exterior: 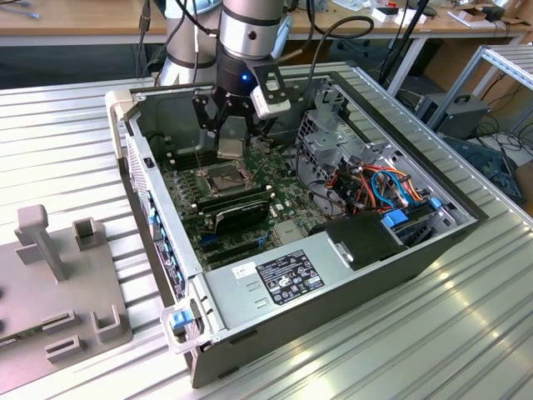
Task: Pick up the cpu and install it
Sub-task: 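Place the cpu into insertion slot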
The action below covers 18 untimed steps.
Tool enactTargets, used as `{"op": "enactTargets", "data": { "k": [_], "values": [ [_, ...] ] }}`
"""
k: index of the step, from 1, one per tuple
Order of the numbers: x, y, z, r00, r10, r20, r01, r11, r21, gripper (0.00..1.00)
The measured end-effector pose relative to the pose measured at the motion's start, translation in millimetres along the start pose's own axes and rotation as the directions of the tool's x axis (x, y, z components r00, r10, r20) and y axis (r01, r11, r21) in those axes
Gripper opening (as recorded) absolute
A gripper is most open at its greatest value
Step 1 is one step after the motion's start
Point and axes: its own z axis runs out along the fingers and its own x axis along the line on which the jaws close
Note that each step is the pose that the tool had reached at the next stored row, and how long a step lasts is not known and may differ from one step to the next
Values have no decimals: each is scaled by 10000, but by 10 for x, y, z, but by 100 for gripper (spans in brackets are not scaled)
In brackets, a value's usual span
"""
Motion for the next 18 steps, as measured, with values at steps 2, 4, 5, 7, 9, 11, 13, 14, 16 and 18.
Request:
{"op": "enactTargets", "data": {
  "k": [2, 4, 5, 7, 9, 11, 13, 14, 16, 18],
  "values": [
    [0, 1, 8, 9978, 659, -34, -659, 9978, 0, 55],
    [0, 1, 14, 9939, 1101, -56, -1101, 9939, 3, 55],
    [0, 1, 17, 9917, 1286, -66, -1286, 9917, 3, 55],
    [0, 1, 22, 9870, 1603, -82, -1603, 9871, 7, 55],
    [0, 2, 30, 9784, 2064, -106, -2064, 9785, 12, 55],
    [0, 2, 37, 9706, 2405, -124, -2405, 9707, 15, 55],
    [0, 2, 43, 9621, 2723, -140, -2723, 9622, 20, 55],
    [0, 2, 46, 9567, 2908, -149, -2908, 9568, 23, 55],
    [0, 3, 53, 9452, 3262, -167, -3262, 9453, 29, 55],
    [0, 3, 65, 9246, 3805, -195, -3804, 9248, 40, 55]
  ]
}}
